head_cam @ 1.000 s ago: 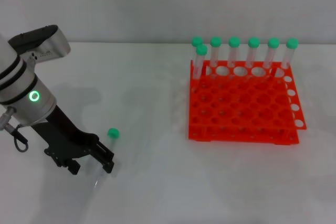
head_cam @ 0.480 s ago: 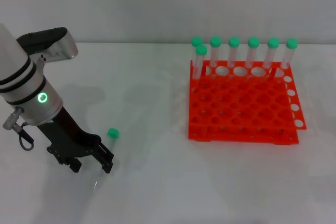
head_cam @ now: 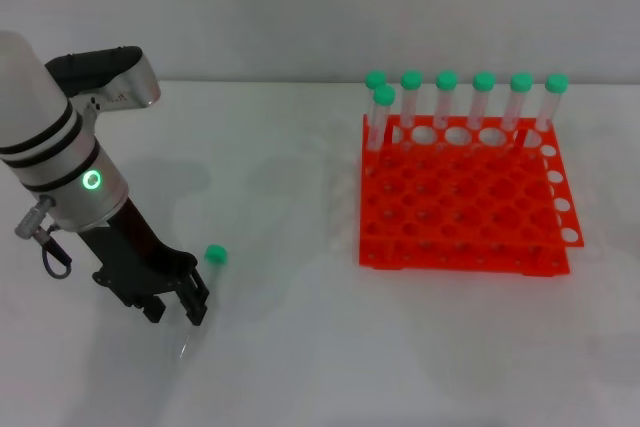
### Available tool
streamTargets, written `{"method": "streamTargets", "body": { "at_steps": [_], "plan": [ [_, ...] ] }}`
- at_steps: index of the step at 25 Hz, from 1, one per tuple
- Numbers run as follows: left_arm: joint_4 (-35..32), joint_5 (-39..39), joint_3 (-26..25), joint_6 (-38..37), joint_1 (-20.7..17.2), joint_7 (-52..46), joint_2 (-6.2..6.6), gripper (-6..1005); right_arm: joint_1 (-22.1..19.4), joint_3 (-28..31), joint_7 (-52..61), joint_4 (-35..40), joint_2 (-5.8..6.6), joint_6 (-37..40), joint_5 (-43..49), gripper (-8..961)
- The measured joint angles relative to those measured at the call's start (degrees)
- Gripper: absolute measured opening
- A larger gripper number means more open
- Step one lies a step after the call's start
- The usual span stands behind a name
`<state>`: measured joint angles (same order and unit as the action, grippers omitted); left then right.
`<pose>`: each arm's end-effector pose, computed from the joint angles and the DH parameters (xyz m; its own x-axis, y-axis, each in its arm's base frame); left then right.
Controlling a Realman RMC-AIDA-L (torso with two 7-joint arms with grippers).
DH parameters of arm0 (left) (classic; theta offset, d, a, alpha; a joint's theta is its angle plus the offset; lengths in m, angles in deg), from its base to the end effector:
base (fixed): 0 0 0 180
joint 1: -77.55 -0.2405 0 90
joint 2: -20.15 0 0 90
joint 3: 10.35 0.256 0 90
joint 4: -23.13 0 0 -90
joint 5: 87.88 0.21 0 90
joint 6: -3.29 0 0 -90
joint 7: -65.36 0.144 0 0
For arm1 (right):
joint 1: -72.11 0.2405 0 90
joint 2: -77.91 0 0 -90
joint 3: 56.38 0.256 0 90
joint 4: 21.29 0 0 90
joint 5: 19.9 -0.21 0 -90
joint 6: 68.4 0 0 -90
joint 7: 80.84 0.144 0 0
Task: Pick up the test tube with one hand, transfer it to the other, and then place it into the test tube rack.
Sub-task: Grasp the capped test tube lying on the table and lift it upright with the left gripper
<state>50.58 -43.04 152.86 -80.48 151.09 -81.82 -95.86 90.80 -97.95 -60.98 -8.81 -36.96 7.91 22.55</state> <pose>-0.2227 0.3984 0.0057 0.1288 0.9745 -0.1839 0.8577 -0.2026 -0.4726 0.3712 0.3077 0.0894 0.7733 0.2101 -0.5982 -0.6014 -0.0560 -0.7970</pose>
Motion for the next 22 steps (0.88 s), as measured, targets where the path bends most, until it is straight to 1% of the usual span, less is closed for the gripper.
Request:
{"method": "streamTargets", "body": {
  "at_steps": [4,8,18,22],
  "plan": [
    [-1.9,0.9,0.0,0.7,0.1,-0.8,0.07,532,-0.1,0.0,0.0,0.0,0.00,0.0,0.0,648],
    [-2.4,1.3,0.0,1.5,0.3,-1.1,0.09,530,0.0,-0.1,0.0,0.0,0.00,-0.2,0.0,649],
    [-2.5,1.4,0.0,2.7,0.3,-1.4,0.08,435,0.2,-0.1,-0.1,0.1,0.00,-0.6,0.0,649],
    [-2.6,1.4,0.0,3.3,0.6,-1.4,-0.15,397,0.4,-0.3,-0.1,0.1,0.00,-0.9,0.0,649]
  ]
}}
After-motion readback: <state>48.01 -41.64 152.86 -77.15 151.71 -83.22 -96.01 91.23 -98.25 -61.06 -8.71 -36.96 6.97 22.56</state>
